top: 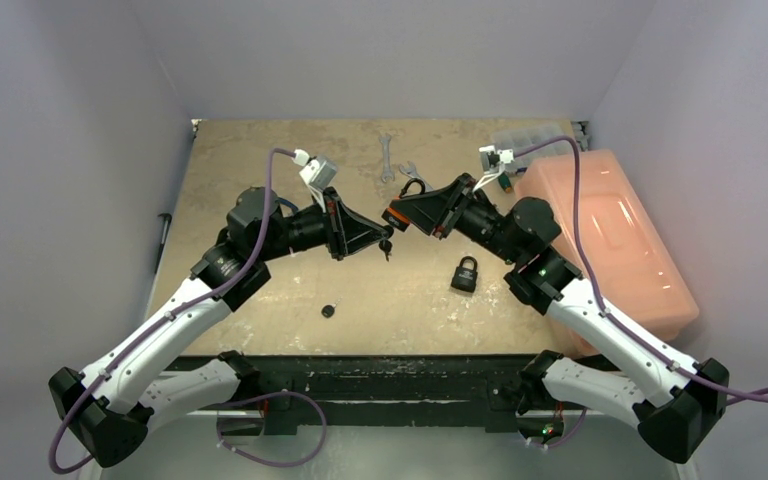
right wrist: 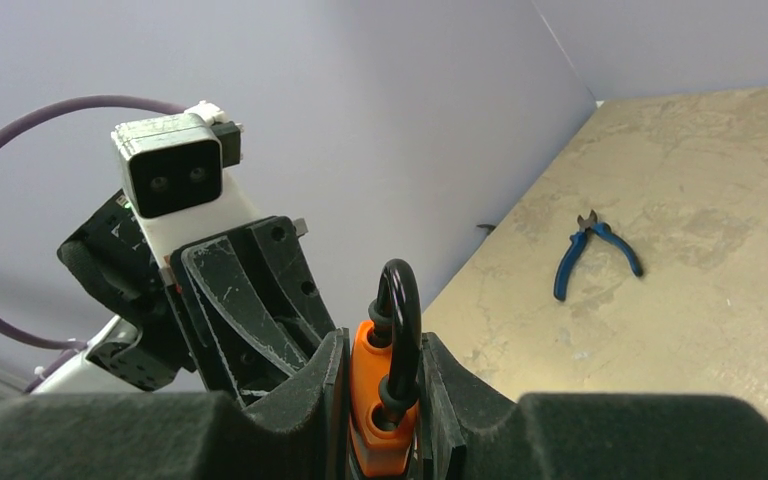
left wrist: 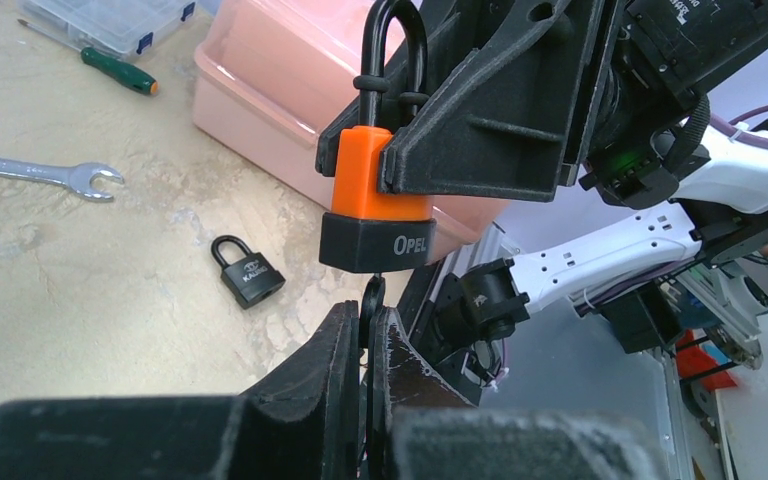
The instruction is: Unlock with the key
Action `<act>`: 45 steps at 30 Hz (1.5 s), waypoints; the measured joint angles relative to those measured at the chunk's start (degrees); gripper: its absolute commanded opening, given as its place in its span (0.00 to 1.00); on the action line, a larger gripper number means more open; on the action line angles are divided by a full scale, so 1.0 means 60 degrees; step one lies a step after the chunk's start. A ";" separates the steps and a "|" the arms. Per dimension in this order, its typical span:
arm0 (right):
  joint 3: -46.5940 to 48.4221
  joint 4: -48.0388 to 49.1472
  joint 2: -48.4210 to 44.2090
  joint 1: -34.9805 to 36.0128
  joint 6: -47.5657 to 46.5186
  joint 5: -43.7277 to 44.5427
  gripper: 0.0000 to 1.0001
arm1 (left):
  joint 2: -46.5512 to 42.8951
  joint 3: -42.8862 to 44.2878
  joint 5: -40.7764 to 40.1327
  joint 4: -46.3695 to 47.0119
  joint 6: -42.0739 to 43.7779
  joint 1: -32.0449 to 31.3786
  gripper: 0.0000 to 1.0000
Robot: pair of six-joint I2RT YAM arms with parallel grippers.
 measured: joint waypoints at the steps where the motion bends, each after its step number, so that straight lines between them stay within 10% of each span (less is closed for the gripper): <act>1: 0.0004 -0.0007 0.0007 0.0004 -0.0004 0.0018 0.00 | 0.0000 0.0000 -0.0029 -0.0015 0.0007 0.0000 0.00; 22: 0.1239 -0.2248 0.0725 0.0189 0.0157 0.1242 0.00 | -0.0029 0.0000 -0.1188 -0.0477 0.0696 -0.0062 0.00; 31: 0.1362 -0.2732 0.0798 0.0178 0.0186 0.1512 0.00 | -0.0026 0.0000 -0.1767 -0.1107 0.1071 0.0015 0.88; 45: 0.1770 -0.3526 0.0922 0.0178 0.0229 0.1807 0.00 | -0.0492 -0.0237 -0.1898 -0.0929 0.1169 0.0022 0.95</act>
